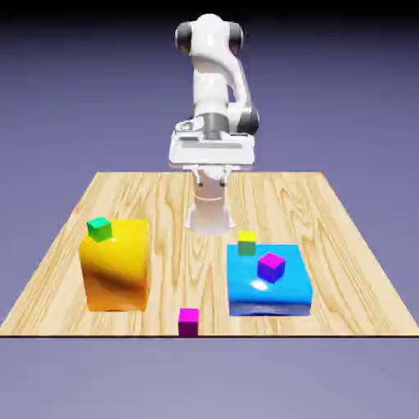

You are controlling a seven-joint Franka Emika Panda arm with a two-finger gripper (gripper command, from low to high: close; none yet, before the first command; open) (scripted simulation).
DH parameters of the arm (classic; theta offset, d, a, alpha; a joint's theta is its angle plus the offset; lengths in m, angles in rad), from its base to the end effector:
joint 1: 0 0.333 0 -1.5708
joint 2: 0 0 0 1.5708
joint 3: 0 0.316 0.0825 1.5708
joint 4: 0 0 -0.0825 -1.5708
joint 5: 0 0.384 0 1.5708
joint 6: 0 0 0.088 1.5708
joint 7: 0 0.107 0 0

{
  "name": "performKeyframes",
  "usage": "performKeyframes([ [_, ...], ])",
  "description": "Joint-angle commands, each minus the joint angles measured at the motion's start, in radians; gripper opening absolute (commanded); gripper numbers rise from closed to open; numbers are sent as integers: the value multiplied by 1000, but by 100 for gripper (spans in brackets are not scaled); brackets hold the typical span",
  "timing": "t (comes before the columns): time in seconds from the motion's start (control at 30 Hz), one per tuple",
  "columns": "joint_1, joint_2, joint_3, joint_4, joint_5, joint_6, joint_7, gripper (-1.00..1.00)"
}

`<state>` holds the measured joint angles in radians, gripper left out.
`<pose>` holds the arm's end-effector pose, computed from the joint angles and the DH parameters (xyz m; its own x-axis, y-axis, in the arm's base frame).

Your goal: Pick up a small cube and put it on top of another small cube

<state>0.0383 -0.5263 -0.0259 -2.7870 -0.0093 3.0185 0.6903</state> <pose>0.3987 0.0055 0.4496 0.5739 -0.6275 0.5262 -0.4457 -0.7784 -0.4421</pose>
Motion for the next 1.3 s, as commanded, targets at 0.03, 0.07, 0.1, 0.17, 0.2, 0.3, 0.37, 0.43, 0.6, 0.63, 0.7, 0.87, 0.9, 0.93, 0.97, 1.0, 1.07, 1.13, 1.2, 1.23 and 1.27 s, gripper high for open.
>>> performKeyframes([
  [0.03, 44, 73, -43, 38, -15, -31, -84, 0],
  [0.07, 65, 109, -64, 57, -23, -46, -126, 0],
  [0.1, 87, 145, -86, 76, -31, -61, -168, 0],
  [0.17, 131, 217, -129, 114, -46, -92, -252, 0],
  [0.2, 152, 254, -150, 133, -54, -107, -294, 0],
  [0.3, 218, 362, -215, 191, -77, -153, -420, 0],
  [0.37, 261, 435, -258, 229, -92, -184, -505, 0],
  [0.43, 305, 507, -301, 267, -108, -214, -589, 0],
  [0.6, 414, 689, -408, 362, -146, -291, -799, 0],
  [0.63, 435, 725, -430, 381, -154, -306, -841, 0],
  [0.7, 479, 797, -473, 419, -169, -337, -925, 0],
  [0.87, 588, 979, -580, 515, -207, -413, -1135, 0],
  [0.9, 591, 1015, -585, 529, -207, -409, -1161, 0],
  [0.93, 569, 1051, -569, 535, -197, -378, -1165, 0],
  [0.97, 548, 1087, -552, 542, -186, -348, -1169, 0],
  [1.0, 526, 1123, -536, 549, -176, -317, -1174, 0],
  [1.07, 500, 1168, -515, 558, -163, -279, -1179, 0],
  [1.13, 500, 1168, -515, 558, -163, -279, -1179, -100],
  [1.2, 543, 1096, -548, 544, -184, -341, -1170, -100],
  [1.23, 564, 1059, -565, 537, -194, -371, -1166, -100],
  [1.27, 586, 1023, -582, 530, -205, -402, -1162, -100],
])
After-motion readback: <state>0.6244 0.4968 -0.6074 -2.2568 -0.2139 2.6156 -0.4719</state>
